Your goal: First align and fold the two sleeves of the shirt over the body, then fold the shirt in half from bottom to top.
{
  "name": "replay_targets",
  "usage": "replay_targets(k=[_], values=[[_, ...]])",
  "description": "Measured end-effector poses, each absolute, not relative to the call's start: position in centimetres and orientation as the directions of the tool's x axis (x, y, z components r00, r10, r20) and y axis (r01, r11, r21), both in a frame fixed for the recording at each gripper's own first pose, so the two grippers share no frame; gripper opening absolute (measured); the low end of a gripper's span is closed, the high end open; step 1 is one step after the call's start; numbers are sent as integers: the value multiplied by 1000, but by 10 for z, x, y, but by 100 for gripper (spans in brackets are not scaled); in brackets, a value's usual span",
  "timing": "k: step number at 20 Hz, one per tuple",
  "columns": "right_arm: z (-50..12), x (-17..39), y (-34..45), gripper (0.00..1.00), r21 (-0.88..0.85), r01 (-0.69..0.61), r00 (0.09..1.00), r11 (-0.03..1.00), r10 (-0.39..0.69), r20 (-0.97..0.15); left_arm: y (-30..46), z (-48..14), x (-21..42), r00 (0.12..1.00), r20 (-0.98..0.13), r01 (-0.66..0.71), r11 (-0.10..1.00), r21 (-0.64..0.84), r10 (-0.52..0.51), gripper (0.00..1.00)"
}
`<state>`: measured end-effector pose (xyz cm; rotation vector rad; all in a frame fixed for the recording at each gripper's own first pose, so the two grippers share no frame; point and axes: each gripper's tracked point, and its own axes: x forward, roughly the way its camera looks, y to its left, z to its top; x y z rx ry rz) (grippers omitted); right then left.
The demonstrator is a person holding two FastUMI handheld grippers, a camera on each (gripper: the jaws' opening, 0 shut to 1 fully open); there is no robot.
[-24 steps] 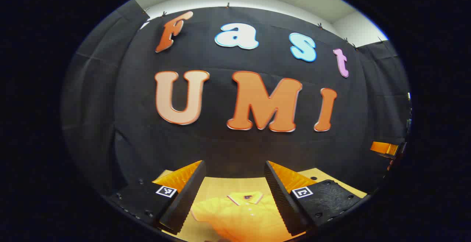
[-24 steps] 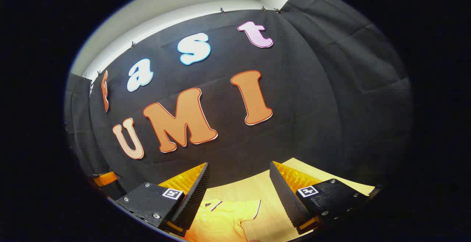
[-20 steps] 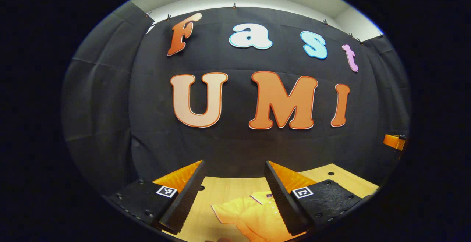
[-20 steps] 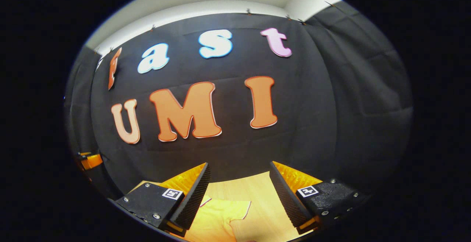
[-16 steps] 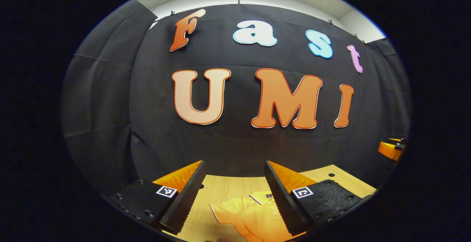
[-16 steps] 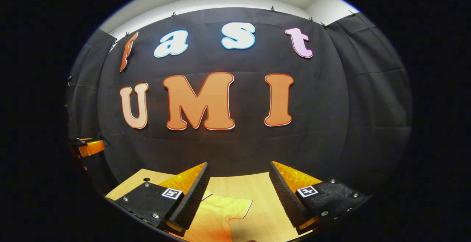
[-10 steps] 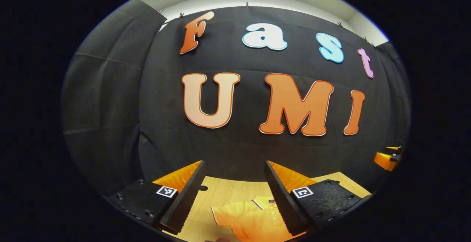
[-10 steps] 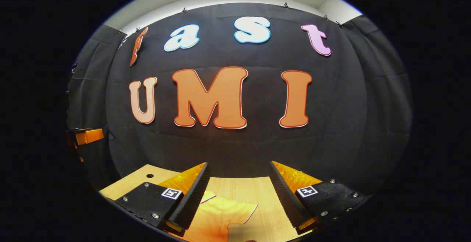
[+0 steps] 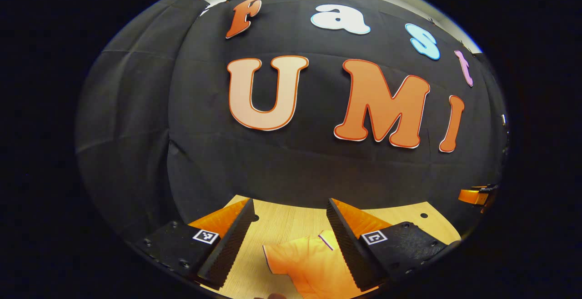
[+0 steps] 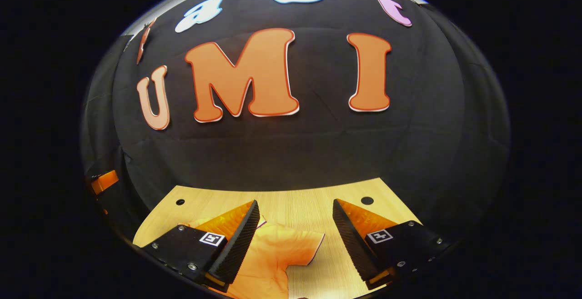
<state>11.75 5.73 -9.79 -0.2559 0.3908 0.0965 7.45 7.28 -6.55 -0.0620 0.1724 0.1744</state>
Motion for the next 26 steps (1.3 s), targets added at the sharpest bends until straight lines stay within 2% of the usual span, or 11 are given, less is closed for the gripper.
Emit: replay_targets(k=[6, 9, 12, 18, 21, 23, 24, 25, 26], values=[[-157, 163, 26, 98, -240, -73, 810, 968, -83, -580, 102, -88, 76, 956, -220, -210, 976, -48, 195, 98], [-224, 178, 2, 99, -261, -42, 671, 964, -167, -723, 116, -108, 79, 942, -261, -231, 972, -43, 212, 98], [-284, 181, -13, 99, -247, -32, 526, 969, -194, -828, 126, -122, 79, 929, -294, -248, 968, -38, 226, 98], [-370, 166, -64, 99, -310, 30, 306, 950, -304, -902, 141, -149, 84, 901, -353, -276, 961, -17, 253, 98], [-386, 167, -69, 96, -318, 39, 271, 947, -316, -909, 138, -157, 92, 895, -372, -272, 962, -14, 247, 98], [-399, 168, -66, 82, -316, 42, 252, 948, -316, -915, 135, -164, 93, 890, -388, -265, 964, -10, 240, 98], [-398, 166, -66, 68, -320, 47, 245, 946, -322, -914, 136, -164, 94, 887, -390, -264, 965, 6, 245, 98], [-399, 163, -66, 67, -321, 43, 237, 946, -321, -917, 136, -163, 91, 886, -392, -263, 965, 11, 246, 98], [-400, 164, -66, 60, -317, 46, 243, 947, -318, -916, 134, -164, 92, 887, -394, -261, 965, 7, 242, 98]])
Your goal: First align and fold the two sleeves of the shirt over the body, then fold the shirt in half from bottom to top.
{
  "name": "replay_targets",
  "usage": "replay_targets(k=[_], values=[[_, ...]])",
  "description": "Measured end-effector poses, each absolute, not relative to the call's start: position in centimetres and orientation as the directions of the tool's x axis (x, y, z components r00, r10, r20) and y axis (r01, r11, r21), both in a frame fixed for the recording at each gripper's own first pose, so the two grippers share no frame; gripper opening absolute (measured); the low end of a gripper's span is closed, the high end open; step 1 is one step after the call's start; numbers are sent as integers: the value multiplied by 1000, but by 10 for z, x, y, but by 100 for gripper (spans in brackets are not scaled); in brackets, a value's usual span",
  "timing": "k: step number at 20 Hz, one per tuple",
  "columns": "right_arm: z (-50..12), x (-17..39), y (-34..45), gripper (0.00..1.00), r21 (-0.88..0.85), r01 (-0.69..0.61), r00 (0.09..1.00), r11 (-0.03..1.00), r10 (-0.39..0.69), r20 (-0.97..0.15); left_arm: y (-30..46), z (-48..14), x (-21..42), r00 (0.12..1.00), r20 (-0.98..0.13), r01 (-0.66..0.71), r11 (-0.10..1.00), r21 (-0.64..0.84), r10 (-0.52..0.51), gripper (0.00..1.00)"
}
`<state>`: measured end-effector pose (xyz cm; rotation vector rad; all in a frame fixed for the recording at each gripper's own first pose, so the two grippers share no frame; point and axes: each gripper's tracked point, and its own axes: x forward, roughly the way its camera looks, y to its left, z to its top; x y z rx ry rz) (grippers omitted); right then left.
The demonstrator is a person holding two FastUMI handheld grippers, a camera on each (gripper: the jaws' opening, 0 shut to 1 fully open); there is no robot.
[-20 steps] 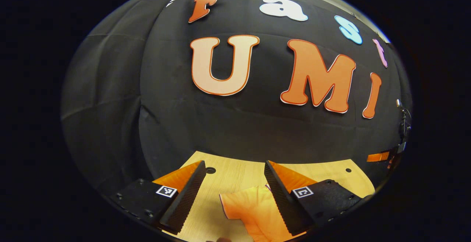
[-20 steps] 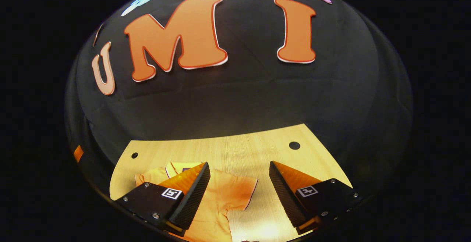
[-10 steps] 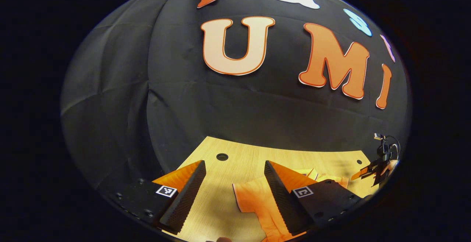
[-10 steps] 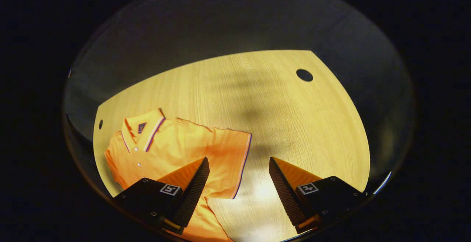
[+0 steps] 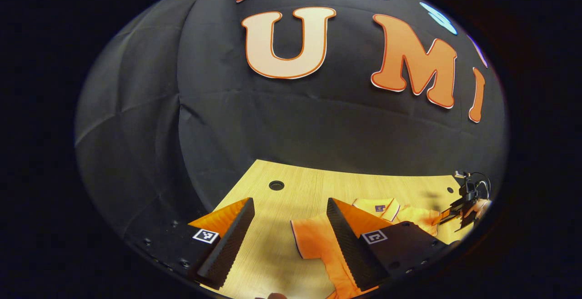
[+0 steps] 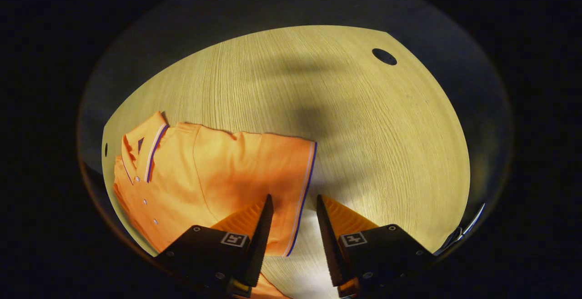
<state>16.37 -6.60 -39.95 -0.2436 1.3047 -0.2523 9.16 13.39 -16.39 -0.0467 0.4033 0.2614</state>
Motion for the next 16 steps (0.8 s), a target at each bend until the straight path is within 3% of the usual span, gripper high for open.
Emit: replay_targets(k=[1, 2, 4, 16], values=[[-399, 163, -65, 54, -311, 51, 243, 949, -314, -918, 133, -163, 93, 887, -395, -259, 966, 3, 239, 98], [-402, 166, -61, 19, -250, 91, 272, 964, -266, -925, 132, -163, 91, 887, -395, -259, 966, 0, 238, 98], [-398, 165, -58, 1, -163, 113, 295, 980, -189, -937, 133, -162, 88, 888, -393, -260, 966, -2, 238, 98], [-309, 164, 20, 0, -117, -24, 499, 993, -89, -862, 150, -151, 65, 904, -369, -246, 969, -33, 217, 98]])
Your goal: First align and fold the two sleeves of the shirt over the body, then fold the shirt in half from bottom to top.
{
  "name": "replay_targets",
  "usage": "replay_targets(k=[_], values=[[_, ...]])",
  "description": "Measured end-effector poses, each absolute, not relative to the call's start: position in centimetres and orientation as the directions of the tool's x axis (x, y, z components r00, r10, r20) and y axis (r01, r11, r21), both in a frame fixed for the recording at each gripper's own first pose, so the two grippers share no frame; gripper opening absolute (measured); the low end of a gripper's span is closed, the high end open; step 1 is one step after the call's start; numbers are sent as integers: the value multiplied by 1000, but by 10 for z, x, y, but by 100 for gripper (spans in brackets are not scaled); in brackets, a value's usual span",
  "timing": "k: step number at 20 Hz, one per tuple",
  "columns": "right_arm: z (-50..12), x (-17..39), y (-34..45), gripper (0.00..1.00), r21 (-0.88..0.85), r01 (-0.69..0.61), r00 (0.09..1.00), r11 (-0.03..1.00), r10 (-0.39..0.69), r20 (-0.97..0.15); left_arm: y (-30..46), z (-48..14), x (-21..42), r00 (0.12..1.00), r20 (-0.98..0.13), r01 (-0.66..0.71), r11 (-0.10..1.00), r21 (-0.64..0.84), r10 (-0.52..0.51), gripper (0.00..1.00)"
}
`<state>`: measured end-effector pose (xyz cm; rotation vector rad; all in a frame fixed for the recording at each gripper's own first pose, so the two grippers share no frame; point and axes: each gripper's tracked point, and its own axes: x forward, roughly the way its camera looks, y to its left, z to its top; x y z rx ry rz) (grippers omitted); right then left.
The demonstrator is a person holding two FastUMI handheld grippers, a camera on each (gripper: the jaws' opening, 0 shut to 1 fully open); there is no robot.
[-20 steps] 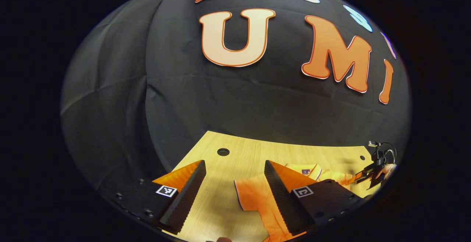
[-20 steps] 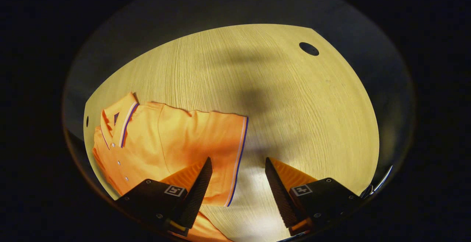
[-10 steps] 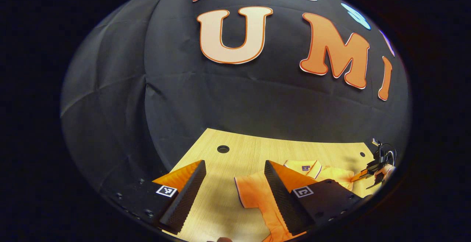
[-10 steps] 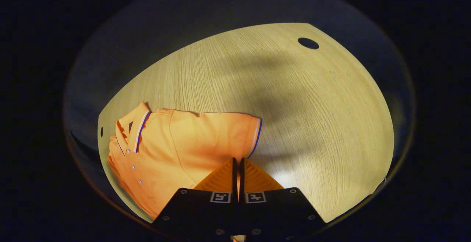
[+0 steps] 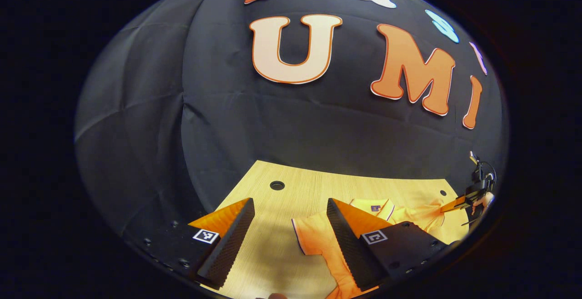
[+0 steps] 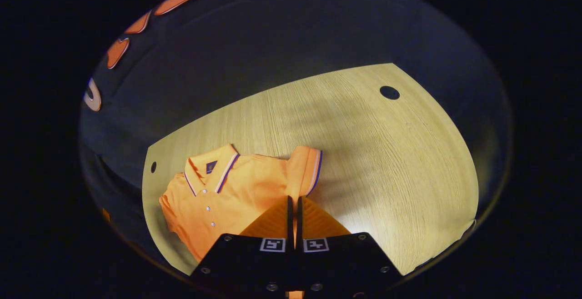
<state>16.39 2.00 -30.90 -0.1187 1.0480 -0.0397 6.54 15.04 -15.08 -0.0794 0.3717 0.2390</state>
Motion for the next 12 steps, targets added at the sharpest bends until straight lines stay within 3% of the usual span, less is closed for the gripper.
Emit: replay_targets(k=[6, 12], values=[[-297, 140, 111, 0, -114, -182, 532, 977, 1, -847, 183, -146, 52, 906, -358, -258, 965, -43, 226, 98], [-335, 113, 178, 0, -84, -307, 481, 948, 78, -873, 206, -159, 46, 896, -378, -274, 960, -55, 234, 98]])
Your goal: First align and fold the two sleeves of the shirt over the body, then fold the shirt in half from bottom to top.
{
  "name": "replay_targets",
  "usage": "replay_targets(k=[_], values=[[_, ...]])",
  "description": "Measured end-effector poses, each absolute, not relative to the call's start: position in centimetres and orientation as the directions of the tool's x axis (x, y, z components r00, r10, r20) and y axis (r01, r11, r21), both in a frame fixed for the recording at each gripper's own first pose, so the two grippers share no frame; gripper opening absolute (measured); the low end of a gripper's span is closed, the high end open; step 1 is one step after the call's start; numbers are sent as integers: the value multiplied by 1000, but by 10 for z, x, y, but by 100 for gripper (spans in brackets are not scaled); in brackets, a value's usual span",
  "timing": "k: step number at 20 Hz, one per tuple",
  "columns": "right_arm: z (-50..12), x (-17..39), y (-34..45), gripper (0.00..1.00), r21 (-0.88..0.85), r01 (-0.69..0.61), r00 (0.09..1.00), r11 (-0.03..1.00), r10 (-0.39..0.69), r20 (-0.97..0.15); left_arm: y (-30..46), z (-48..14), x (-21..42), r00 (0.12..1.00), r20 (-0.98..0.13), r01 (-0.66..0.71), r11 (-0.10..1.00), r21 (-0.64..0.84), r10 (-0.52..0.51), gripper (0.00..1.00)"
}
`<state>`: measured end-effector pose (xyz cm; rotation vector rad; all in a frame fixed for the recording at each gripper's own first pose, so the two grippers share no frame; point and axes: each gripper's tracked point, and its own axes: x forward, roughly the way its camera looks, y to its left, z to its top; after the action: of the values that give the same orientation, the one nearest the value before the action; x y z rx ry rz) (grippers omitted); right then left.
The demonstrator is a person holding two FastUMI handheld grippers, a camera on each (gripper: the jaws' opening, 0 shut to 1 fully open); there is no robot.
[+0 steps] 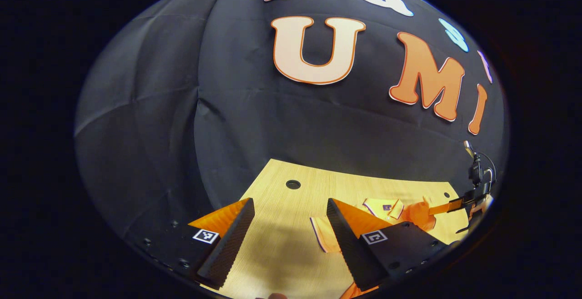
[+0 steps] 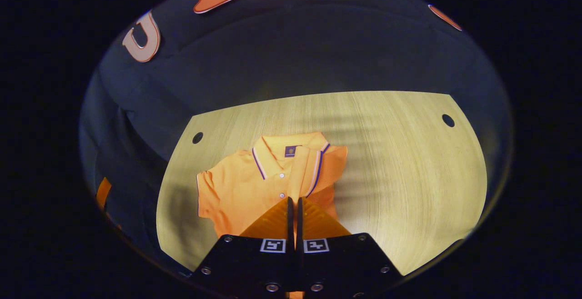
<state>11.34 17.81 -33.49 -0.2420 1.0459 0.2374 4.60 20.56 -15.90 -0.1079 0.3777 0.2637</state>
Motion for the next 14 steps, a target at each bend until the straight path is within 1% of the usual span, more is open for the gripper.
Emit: replay_targets(k=[3, 6, 11, 12, 13, 14], values=[[-351, 110, 190, 0, -57, -305, 457, 950, 93, -885, 206, -163, 48, 893, -389, -266, 963, -50, 226, 98], [-382, 113, 199, 2, -60, -317, 444, 947, 92, -891, 202, -170, 50, 891, -404, -250, 967, -53, 208, 98], [-402, 101, 212, 2, -22, -352, 402, 936, 130, -906, 192, -182, 57, 882, -433, -233, 971, -61, 185, 98], [-404, 98, 217, 4, -5, -363, 394, 932, 148, -907, 190, -184, 58, 881, -437, -229, 971, -62, 180, 98], [-406, 96, 222, 11, 20, -374, 381, 927, 173, -908, 188, -186, 58, 880, -440, -226, 972, -63, 176, 98], [-405, 93, 231, 16, 61, -384, 367, 921, 213, -906, 186, -188, 60, 879, -445, -223, 972, -70, 170, 98]])
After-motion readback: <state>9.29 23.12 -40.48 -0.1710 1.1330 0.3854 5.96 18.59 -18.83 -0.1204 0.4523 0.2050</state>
